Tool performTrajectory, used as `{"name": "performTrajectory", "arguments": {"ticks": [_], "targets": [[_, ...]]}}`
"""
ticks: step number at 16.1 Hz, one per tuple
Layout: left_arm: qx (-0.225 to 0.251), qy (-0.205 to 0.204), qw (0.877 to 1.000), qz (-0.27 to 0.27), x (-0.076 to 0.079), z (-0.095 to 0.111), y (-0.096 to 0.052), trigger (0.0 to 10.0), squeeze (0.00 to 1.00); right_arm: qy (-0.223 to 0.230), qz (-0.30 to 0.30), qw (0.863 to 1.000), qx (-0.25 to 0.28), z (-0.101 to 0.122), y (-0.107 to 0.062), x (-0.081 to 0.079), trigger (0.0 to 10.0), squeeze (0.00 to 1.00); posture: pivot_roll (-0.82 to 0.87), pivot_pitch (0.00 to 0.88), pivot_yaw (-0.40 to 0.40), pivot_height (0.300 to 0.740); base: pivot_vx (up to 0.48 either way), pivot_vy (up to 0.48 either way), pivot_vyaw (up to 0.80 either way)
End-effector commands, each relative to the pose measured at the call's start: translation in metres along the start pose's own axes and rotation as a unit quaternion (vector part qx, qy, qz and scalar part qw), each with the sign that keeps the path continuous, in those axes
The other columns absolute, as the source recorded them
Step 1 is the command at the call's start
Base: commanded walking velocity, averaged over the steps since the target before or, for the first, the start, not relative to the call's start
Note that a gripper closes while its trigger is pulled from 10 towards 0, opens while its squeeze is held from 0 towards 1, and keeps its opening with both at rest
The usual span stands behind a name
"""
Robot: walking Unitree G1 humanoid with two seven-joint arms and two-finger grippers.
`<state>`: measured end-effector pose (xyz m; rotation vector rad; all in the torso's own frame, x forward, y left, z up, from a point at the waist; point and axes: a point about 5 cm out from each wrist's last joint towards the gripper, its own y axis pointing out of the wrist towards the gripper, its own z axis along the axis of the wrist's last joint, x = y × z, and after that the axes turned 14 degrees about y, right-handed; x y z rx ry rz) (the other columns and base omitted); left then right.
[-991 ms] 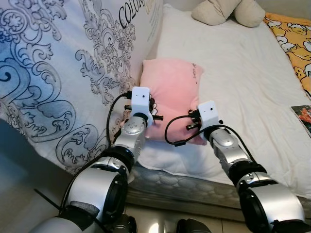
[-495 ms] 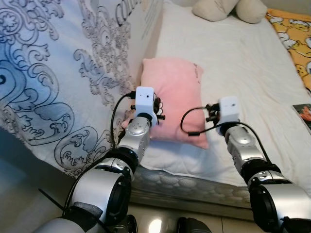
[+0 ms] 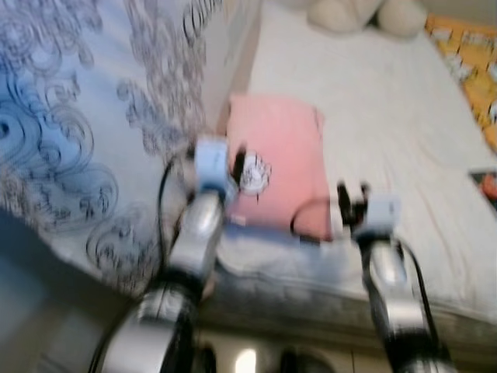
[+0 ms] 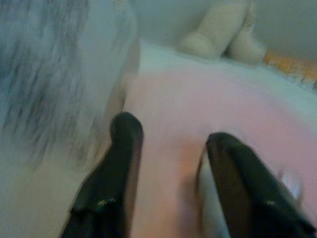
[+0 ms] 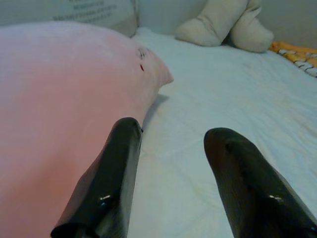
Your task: Clean up the room
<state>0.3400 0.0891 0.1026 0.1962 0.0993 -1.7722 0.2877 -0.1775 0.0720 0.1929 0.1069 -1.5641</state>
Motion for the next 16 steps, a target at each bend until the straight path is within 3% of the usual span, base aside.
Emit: {"name": "performTrajectory", "arguments": {"ticks": [1,5,6,7,8,9,10,13,16], "targets": [[0.015,0.018,0.999,-0.022,0.002,0.006,-0.005,10.0,1.0,-0.001,0.002,1.0,0.02,0.008,-0.006,-0.004,10.0,1.0,0.0,0.019,-0.054,0.73,0.0,0.0,0.0],[0.011,0.033,0.999,-0.018,-0.016,0.003,-0.039,10.0,1.0,0.017,-0.036,0.999,0.025,0.008,-0.032,0.001,10.0,1.0,0.04,0.0,-0.064,0.73,0.0,0.0,0.0],[0.026,0.035,0.999,-0.007,-0.029,0.011,-0.052,10.0,1.0,0.036,-0.068,0.997,0.021,0.004,-0.04,0.009,10.0,1.0,0.05,0.0,-0.068,0.73,0.0,0.0,0.0],[0.032,0.034,0.999,0.005,-0.038,0.013,-0.06,10.0,0.75,0.038,-0.084,0.996,0.004,-0.002,-0.044,0.013,10.0,1.0,0.05,0.0,-0.072,0.73,0.0,0.0,0.0],[0.026,0.037,0.999,0.027,-0.044,0.01,-0.062,10.0,0.0,0.022,-0.096,0.995,-0.002,-0.004,-0.044,0.018,10.0,1.0,0.05,0.0,-0.078,0.73,0.0,0.0,0.0],[0.018,0.038,0.999,0.032,-0.046,0.007,-0.061,10.0,0.0,0.012,-0.101,0.995,-0.002,-0.003,-0.043,0.021,10.0,0.67,0.05,0.0,-0.078,0.73,0.0,0.0,0.0],[0.01,0.062,0.997,0.037,-0.047,0.006,-0.059,10.0,0.0,-0.001,-0.109,0.994,0.003,0.0,-0.039,0.025,10.0,0.0,0.05,0.0,-0.076,0.73,0.0,0.0,0.0],[-0.018,0.053,0.998,0.038,-0.047,-0.002,-0.053,10.0,0.0,-0.002,-0.101,0.995,0.01,0.006,-0.027,0.025,10.0,0.0,0.02,0.0,-0.067,0.73,0.0,0.0,0.0],[-0.036,0.023,0.998,0.036,-0.046,-0.008,-0.052,10.0,0.0,-0.006,-0.085,0.996,0.005,0.008,-0.015,0.022,10.0,0.0,0.01,0.0,-0.05,0.73,0.0,-0.48,0.0]]}}
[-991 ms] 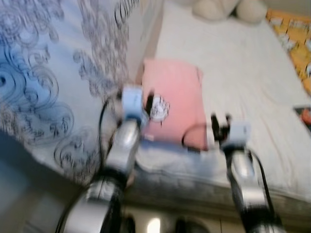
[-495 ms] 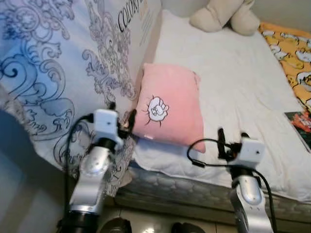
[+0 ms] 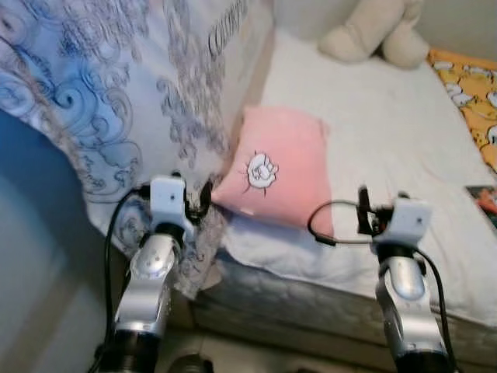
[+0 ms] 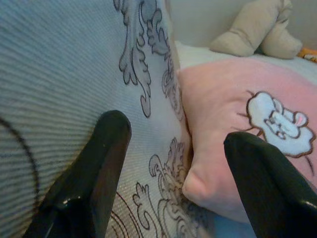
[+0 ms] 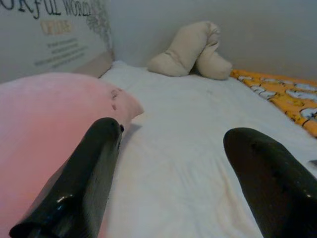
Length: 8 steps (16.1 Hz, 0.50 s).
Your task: Clean up the room
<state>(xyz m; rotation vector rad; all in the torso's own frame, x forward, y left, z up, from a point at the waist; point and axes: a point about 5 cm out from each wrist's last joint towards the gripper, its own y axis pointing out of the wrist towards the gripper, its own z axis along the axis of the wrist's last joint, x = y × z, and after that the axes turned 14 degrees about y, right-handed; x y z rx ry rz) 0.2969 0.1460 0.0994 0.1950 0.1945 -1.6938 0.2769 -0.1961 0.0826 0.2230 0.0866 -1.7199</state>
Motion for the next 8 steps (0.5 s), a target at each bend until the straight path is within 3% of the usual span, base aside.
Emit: {"name": "performTrajectory", "arguments": {"ticks": [1,8], "targets": [[0.012,0.002,1.0,-0.005,0.003,0.007,0.006,10.0,0.0,-0.011,-0.009,1.0,-0.026,-0.008,0.0,0.004,10.0,0.0,0.01,0.0,-0.046,0.73,0.0,-0.472,0.0],[0.019,0.0,1.0,-0.017,0.001,0.014,0.02,10.0,0.0,-0.011,-0.002,1.0,-0.027,-0.011,0.009,-0.007,10.0,0.0,0.0,0.0,-0.027,0.73,0.0,-0.462,0.0]]}}
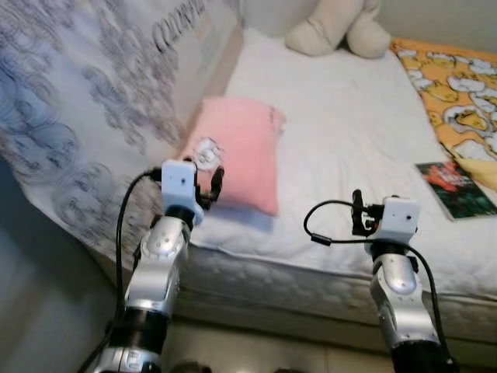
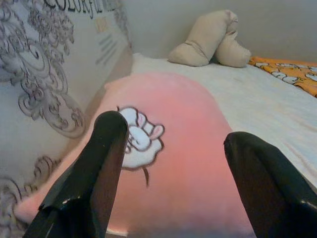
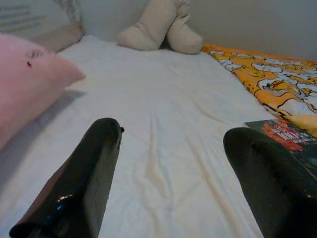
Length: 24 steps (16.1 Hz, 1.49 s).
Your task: Clean up the room
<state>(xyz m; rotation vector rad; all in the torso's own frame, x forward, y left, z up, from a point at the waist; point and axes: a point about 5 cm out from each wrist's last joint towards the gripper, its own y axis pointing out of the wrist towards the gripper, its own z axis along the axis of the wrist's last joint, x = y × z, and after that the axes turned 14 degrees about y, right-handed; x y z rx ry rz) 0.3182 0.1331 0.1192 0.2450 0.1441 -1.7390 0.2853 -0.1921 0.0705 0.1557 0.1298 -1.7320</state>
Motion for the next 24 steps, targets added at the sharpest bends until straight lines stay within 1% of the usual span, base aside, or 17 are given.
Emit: {"name": "performTrajectory", "arguments": {"ticks": [1,2,6,11,16,18,19,20,21,22,24], "targets": [[-0.016,-0.001,1.0,0.001,-0.003,-0.008,-0.001,10.0,0.0,0.003,0.009,1.0,0.007,0.003,0.003,-0.005,10.0,0.0,0.0,0.0,-0.028,0.73,0.0,-0.446,0.0],[-0.021,-0.001,1.0,0.003,-0.003,-0.011,0.001,10.0,0.0,0.006,0.015,1.0,0.012,0.004,0.004,-0.007,10.0,1.0,0.0,0.0,-0.029,0.73,0.0,-0.431,0.0],[-0.034,-0.004,0.999,0.01,-0.002,-0.017,0.006,10.0,0.0,0.009,0.031,0.999,0.01,0.003,0.008,-0.014,10.0,1.0,0.0,0.0,-0.036,0.73,0.0,-0.425,0.0],[-0.032,-0.004,0.999,0.015,-0.002,-0.019,0.007,10.0,0.0,0.006,0.039,0.999,0.01,0.003,0.011,-0.017,10.0,1.0,0.01,0.0,-0.046,0.73,0.259,-0.401,0.0],[-0.028,-0.006,1.0,0.008,-0.001,-0.02,0.003,10.0,0.0,0.005,0.046,0.999,0.005,-0.002,0.006,-0.02,10.0,1.0,0.01,0.0,-0.044,0.73,0.301,-0.371,0.0],[-0.028,-0.006,1.0,0.006,0.0,-0.019,0.003,10.0,0.0,-0.003,0.049,0.999,-0.002,-0.004,0.005,-0.021,10.0,1.0,0.01,0.0,-0.044,0.73,0.309,-0.364,0.0],[-0.026,-0.004,1.0,0.004,-0.001,-0.018,0.004,10.0,0.0,-0.018,0.071,0.997,-0.003,-0.005,0.005,-0.026,10.0,1.0,0.01,0.0,-0.041,0.73,0.311,-0.364,0.0],[-0.026,-0.004,1.0,0.004,-0.001,-0.018,0.004,10.0,0.0,-0.015,0.071,0.997,-0.006,-0.005,0.005,-0.026,10.0,1.0,0.01,0.0,-0.041,0.73,0.311,-0.364,0.0],[-0.026,-0.006,1.0,0.002,-0.001,-0.018,0.005,10.0,0.0,-0.015,0.053,0.998,-0.008,-0.006,0.007,-0.024,10.0,1.0,0.01,0.0,-0.044,0.73,0.311,-0.364,0.0],[-0.026,-0.009,1.0,0.002,-0.001,-0.019,0.005,10.0,0.0,-0.017,0.046,0.999,-0.012,-0.007,0.008,-0.022,10.0,0.0,0.01,0.0,-0.046,0.73,0.307,-0.364,0.0],[-0.023,-0.013,1.0,0.002,0.001,-0.017,0.007,10.0,0.0,-0.02,0.056,0.998,-0.012,-0.005,0.011,-0.022,10.0,0.0,0.01,0.0,-0.055,0.73,0.309,-0.364,0.0]]}}
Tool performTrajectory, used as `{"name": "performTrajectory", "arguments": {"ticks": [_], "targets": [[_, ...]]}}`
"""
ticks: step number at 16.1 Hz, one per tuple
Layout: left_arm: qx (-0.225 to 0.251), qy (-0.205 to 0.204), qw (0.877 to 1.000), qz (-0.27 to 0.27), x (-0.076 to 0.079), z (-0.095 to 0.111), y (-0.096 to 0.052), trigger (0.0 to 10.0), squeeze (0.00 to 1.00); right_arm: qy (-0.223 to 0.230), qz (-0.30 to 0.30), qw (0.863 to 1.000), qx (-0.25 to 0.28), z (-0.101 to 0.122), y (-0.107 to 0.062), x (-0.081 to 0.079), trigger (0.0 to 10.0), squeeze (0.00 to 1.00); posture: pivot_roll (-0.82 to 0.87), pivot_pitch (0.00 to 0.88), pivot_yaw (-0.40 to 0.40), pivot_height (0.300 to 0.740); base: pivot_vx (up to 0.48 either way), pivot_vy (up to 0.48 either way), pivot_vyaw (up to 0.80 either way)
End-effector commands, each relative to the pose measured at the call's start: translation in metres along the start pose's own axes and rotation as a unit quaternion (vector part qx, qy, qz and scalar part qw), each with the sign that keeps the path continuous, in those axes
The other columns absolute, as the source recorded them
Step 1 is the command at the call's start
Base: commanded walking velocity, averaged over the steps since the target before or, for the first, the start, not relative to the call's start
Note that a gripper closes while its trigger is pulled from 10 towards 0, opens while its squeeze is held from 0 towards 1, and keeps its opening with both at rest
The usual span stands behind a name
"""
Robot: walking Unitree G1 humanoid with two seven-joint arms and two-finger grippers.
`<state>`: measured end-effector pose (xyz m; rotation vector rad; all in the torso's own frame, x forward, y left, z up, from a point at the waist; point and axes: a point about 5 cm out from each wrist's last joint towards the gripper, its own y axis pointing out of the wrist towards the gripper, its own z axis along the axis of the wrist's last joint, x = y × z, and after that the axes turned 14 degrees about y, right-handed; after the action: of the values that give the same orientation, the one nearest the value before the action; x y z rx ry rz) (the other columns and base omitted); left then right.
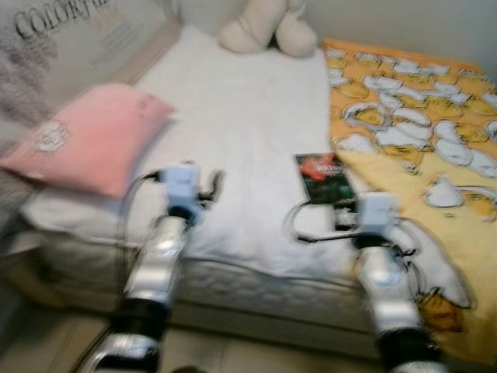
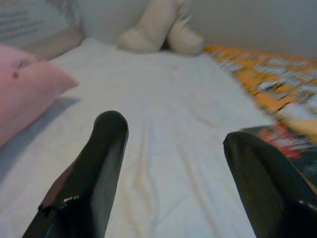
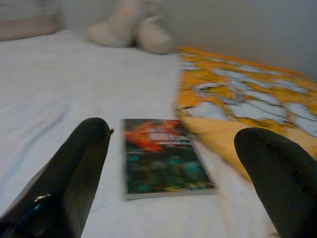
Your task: Clean up the room
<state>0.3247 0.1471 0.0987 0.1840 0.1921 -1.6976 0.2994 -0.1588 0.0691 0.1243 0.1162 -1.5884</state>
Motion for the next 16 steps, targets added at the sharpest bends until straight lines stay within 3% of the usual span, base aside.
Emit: {"name": "performTrajectory", "arguments": {"ticks": [1,9,12,16], "targets": [[0.013,-0.008,1.0,-0.016,0.0118,0.0067,0.0037,10.0,0.0,-0.009,-0.016,1.0,-0.001,0.0033,0.0019,0.0137,10.0,0.0,0.01,0.0,-0.057,0.73,0.311,-0.364,0.0],[0.011,-0.012,1.0,-0.011,0.0089,0.0061,0.0045,10.0,0.0,-0.013,-0.01,1.0,-0.002,0.0011,0.0026,0.0099,10.0,0.0,0.01,0.0,-0.06,0.73,0.309,-0.363,0.0],[0.009,0.0,1.0,-0.005,0.0081,0.007,0.0075,10.0,0.0,-0.016,-0.013,1.0,-0.008,-0.0011,-0.0004,0.0116,10.0,0.0,0.0,0.0,-0.053,0.73,0.214,-0.09,0.0],[0.009,0.001,1.0,-0.015,0.0076,0.0084,0.0112,10.0,0.0,-0.015,-0.02,1.0,-0.015,-0.0032,-0.0019,0.0133,10.0,0.0,-0.01,0.0,-0.043,0.73,0.0,0.0,-0.73]]}}
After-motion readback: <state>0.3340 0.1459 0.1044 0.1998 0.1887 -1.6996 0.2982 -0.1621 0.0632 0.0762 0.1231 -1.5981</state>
